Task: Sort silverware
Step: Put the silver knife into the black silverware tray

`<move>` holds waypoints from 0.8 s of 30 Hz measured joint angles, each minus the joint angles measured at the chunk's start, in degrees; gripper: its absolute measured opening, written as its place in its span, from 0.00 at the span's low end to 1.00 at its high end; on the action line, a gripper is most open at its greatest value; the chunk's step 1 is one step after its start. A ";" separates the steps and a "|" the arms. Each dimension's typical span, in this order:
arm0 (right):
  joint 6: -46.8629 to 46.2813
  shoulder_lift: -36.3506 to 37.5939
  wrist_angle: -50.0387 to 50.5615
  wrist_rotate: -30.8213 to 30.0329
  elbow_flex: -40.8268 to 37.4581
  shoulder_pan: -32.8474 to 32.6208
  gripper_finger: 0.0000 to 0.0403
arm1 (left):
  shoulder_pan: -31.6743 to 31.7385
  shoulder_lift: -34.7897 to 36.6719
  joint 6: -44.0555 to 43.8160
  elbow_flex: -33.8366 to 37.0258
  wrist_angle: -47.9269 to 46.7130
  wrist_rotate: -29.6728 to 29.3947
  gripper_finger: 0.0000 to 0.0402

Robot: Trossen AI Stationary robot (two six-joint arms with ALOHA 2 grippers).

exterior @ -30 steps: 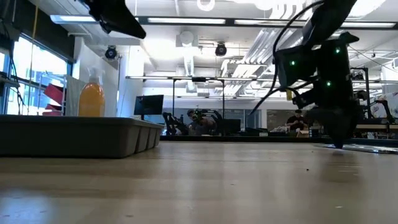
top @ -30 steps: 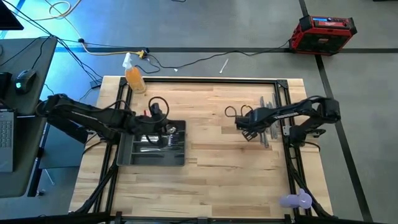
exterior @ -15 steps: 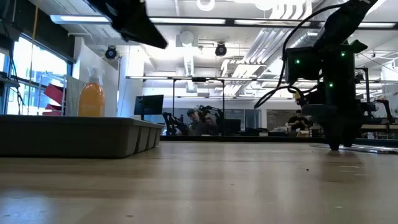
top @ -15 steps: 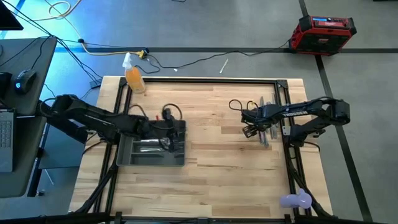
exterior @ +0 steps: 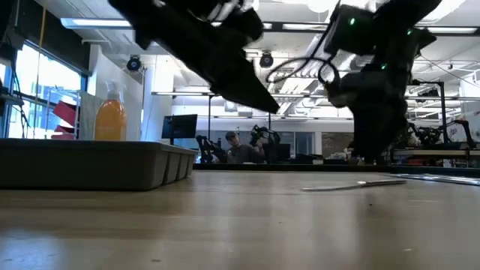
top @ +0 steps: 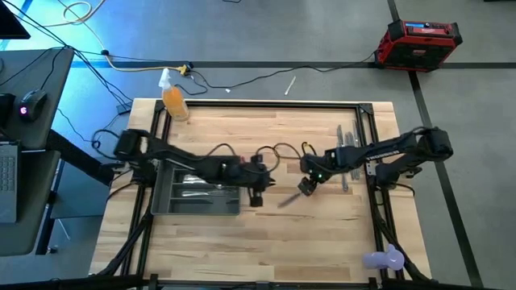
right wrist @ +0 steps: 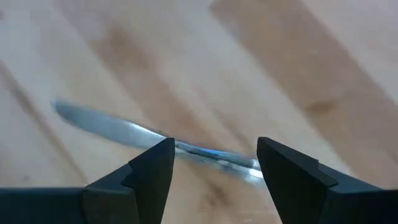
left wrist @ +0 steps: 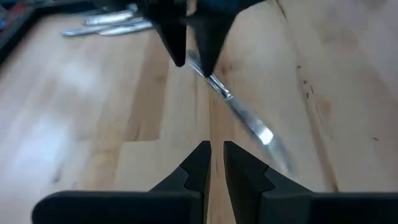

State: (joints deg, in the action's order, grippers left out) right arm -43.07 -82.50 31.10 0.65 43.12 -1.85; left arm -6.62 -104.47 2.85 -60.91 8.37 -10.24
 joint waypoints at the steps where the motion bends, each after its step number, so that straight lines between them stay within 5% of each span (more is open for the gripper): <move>1: -0.78 0.00 -0.16 -0.55 0.42 -1.67 0.55 | 0.10 -1.62 -0.02 -1.48 -0.83 1.29 0.06; 7: -13.09 0.07 -2.41 -2.31 0.04 -13.49 0.55 | -1.13 -9.28 2.17 -7.11 -2.90 8.66 0.06; 13: -26.42 0.07 -5.78 -6.34 -3.50 -22.30 0.54 | -4.54 -15.77 10.52 -11.88 -2.59 9.60 0.06; 18: -36.58 0.00 -12.19 -10.53 -8.53 -22.46 0.52 | -6.31 -21.65 18.54 -18.77 -4.48 5.83 0.04; 24: -37.71 -0.02 -16.30 -13.71 -10.61 -18.15 0.49 | -5.23 -26.75 23.63 -26.88 -10.36 -0.98 0.00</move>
State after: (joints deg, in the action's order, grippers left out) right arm -80.78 -82.52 14.81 -13.06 32.51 -19.99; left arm -11.84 -131.22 26.48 -87.79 -1.99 -11.22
